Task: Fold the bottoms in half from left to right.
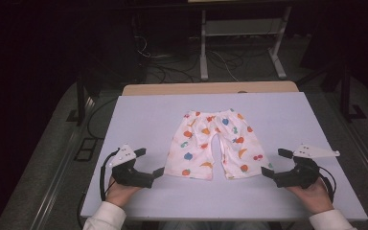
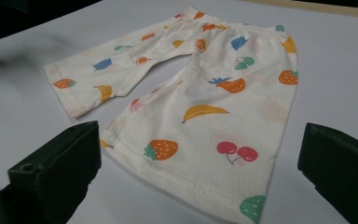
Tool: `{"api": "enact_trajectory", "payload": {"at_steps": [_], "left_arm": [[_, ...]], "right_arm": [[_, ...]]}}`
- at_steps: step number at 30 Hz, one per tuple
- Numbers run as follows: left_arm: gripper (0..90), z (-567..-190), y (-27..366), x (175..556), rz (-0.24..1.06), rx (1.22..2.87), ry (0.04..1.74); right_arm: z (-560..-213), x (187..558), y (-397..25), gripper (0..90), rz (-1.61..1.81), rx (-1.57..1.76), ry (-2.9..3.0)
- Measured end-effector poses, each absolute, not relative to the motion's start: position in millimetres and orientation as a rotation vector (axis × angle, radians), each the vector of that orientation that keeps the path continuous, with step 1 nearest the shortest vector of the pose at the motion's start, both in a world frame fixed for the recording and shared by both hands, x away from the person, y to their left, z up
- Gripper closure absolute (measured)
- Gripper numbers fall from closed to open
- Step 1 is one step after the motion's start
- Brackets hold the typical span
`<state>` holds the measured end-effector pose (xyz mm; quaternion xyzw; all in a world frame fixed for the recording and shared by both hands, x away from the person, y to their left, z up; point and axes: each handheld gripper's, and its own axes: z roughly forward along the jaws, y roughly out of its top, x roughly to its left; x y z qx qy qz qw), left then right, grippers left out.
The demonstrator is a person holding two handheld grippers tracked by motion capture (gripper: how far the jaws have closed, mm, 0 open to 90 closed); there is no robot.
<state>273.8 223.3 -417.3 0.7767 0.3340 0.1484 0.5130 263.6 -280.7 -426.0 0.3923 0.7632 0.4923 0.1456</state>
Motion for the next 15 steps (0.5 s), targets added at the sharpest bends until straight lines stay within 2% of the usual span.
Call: {"api": "enact_trajectory", "payload": {"at_steps": [15], "left_arm": [[0.0, -417.4, 222.4, 273.9, 0.353, 1.868, 0.804]], "right_arm": [[-424.1, 264.0, -282.5, 0.0, 1.418, 1.125, 2.196]]}}
